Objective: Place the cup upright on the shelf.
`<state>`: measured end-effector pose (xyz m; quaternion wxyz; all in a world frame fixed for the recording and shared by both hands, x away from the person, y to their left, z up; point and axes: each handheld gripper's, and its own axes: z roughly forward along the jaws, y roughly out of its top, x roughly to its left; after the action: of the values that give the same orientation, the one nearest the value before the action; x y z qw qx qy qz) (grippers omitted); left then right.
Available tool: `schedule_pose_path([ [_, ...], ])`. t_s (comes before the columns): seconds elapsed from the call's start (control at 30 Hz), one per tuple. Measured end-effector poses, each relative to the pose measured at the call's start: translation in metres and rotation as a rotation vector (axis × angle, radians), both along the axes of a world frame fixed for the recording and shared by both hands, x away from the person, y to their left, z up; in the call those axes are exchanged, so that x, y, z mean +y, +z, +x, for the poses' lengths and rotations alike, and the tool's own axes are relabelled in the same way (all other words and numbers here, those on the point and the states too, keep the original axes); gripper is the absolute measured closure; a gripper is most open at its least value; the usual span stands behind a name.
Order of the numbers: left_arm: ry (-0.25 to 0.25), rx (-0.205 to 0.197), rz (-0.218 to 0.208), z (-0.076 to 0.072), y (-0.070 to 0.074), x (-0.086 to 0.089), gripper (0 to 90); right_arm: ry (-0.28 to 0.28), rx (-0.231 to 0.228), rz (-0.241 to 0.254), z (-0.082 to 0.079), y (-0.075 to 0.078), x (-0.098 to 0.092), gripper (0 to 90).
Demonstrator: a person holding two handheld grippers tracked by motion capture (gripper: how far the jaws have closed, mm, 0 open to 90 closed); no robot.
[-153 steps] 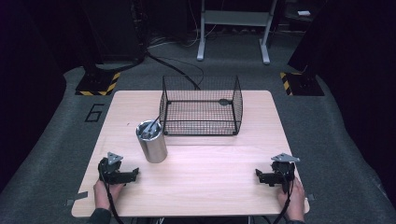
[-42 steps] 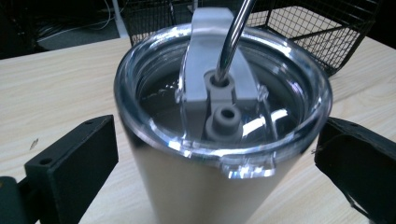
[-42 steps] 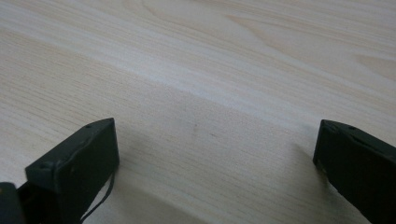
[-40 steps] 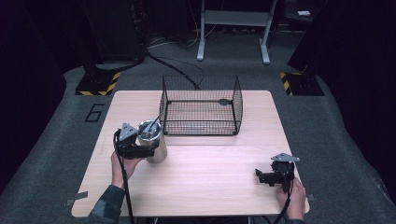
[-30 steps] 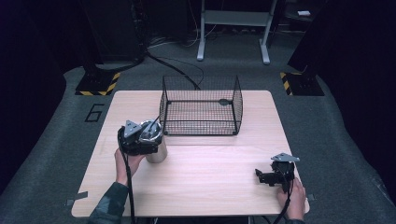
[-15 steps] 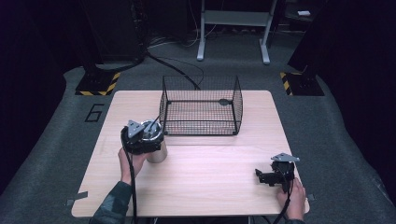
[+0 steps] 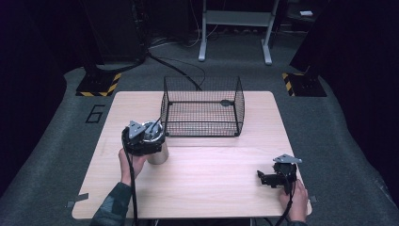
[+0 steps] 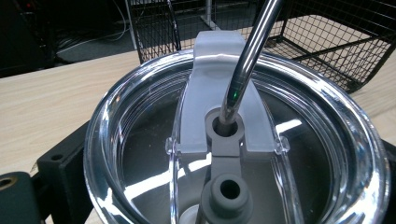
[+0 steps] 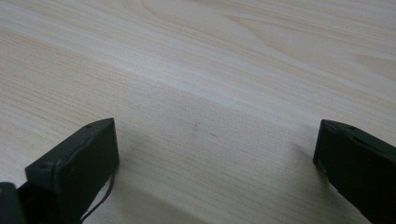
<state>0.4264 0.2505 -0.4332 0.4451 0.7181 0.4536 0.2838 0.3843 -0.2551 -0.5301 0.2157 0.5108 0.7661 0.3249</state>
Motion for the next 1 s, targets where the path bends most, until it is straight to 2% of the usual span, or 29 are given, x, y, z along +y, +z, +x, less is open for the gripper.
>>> schedule_pose_path([
  [0.2, -0.036, -0.013, 0.011, -0.005, 0.008, 0.002, 4.2, 0.000, 0.000, 0.000, 0.000, 0.000, 0.000, 0.0],
  [0.23, -0.041, -0.015, 0.003, -0.005, 0.010, 0.003, 4.2, -0.002, 0.001, 0.002, 0.000, 0.000, 0.000, 0.0],
  [0.33, -0.061, -0.016, -0.009, -0.006, 0.017, 0.005, 4.3, -0.004, 0.001, 0.002, 0.000, 0.000, 0.000, 0.0],
  [0.43, -0.085, -0.021, 0.003, -0.008, 0.026, 0.005, 4.2, -0.006, 0.003, 0.005, 0.000, 0.000, 0.001, 0.0],
  [0.7, -0.133, -0.040, -0.002, -0.009, 0.046, 0.004, 4.2, -0.006, 0.003, 0.005, 0.000, 0.000, 0.000, 0.0],
  [1.0, -0.162, -0.036, -0.003, -0.004, 0.053, -0.001, 4.2, -0.001, -0.003, 0.004, 0.000, 0.000, 0.000, 0.0],
])
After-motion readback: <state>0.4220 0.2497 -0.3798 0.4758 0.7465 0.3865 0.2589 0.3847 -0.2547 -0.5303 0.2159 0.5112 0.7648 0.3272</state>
